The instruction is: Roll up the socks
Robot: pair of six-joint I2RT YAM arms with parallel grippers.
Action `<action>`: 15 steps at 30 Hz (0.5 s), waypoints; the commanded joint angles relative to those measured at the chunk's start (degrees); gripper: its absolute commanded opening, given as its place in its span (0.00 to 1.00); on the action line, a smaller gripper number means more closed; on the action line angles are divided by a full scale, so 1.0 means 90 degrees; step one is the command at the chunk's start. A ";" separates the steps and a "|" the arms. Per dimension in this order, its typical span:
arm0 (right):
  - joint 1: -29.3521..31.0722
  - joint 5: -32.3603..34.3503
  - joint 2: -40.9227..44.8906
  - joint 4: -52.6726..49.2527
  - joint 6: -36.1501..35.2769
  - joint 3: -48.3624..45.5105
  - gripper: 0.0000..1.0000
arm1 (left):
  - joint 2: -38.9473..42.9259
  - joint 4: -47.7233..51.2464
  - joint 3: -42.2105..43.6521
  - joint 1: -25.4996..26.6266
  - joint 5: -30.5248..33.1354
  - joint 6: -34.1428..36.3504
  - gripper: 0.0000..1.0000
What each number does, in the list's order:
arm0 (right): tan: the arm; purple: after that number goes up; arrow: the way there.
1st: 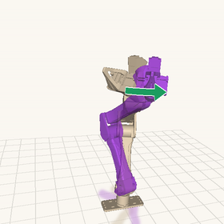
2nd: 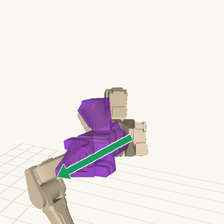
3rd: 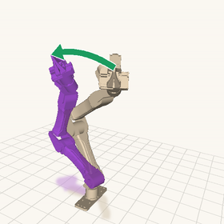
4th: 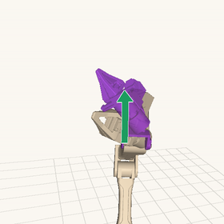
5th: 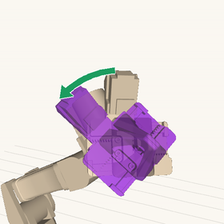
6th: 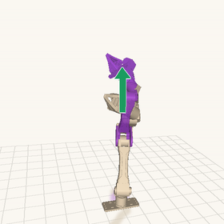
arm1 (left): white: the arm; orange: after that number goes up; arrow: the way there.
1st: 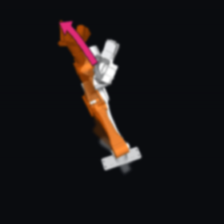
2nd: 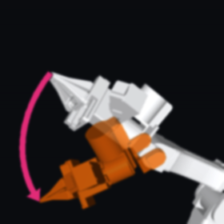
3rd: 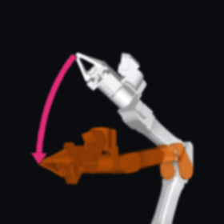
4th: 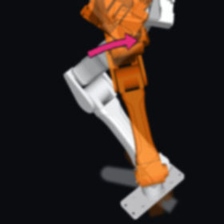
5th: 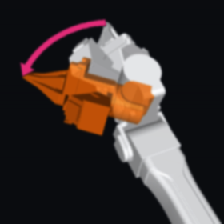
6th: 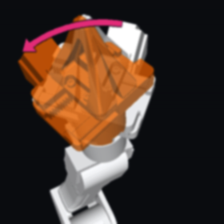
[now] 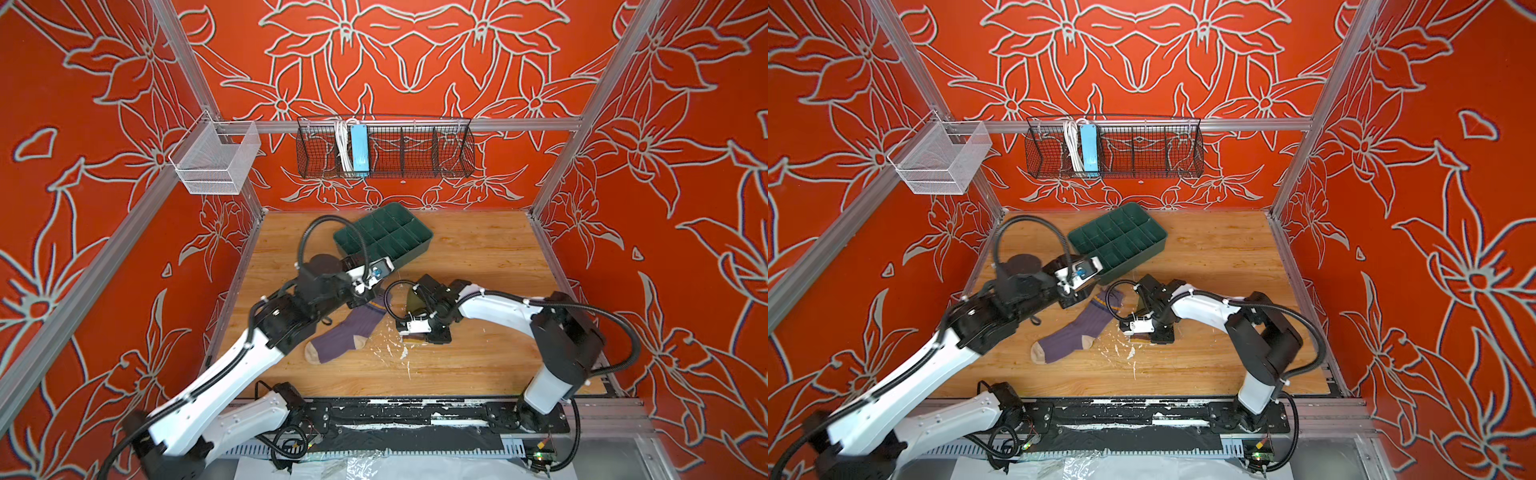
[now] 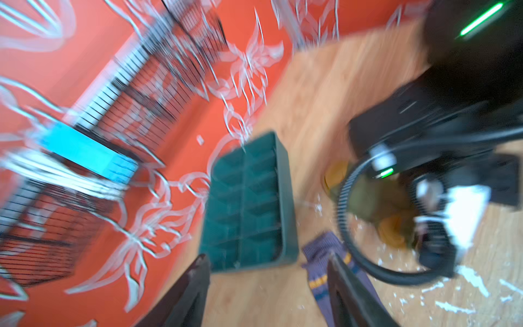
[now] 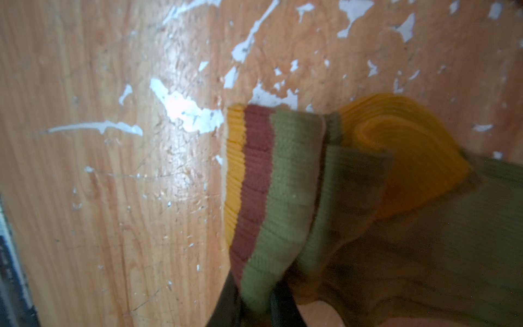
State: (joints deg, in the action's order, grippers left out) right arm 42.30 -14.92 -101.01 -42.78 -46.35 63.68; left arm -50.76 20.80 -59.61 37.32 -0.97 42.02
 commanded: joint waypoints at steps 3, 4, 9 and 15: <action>-0.0250 -0.0958 -0.0986 -0.1056 0.0229 0.0502 0.00 | 0.0461 0.0821 0.0420 0.0362 -0.1459 0.0989 0.72; -0.0282 -0.0890 -0.1099 -0.1088 0.0214 0.0575 0.00 | 0.0406 0.0846 0.0562 0.0592 -0.1359 0.1022 0.72; -0.0468 -0.1011 -0.1538 -0.1240 0.0293 0.0956 0.00 | -0.0116 -0.0510 0.2122 0.2054 0.0223 0.1264 0.72; -0.0569 -0.1076 -0.1697 -0.1264 0.0316 0.1069 0.00 | -0.1684 -0.3277 0.3439 0.2542 0.1213 0.0683 0.71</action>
State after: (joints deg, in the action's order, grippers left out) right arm 36.93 -25.28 -112.09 -54.96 -43.99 75.18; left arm -62.54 6.61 -29.47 59.70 4.01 50.00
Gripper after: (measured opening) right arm 0.134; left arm 0.710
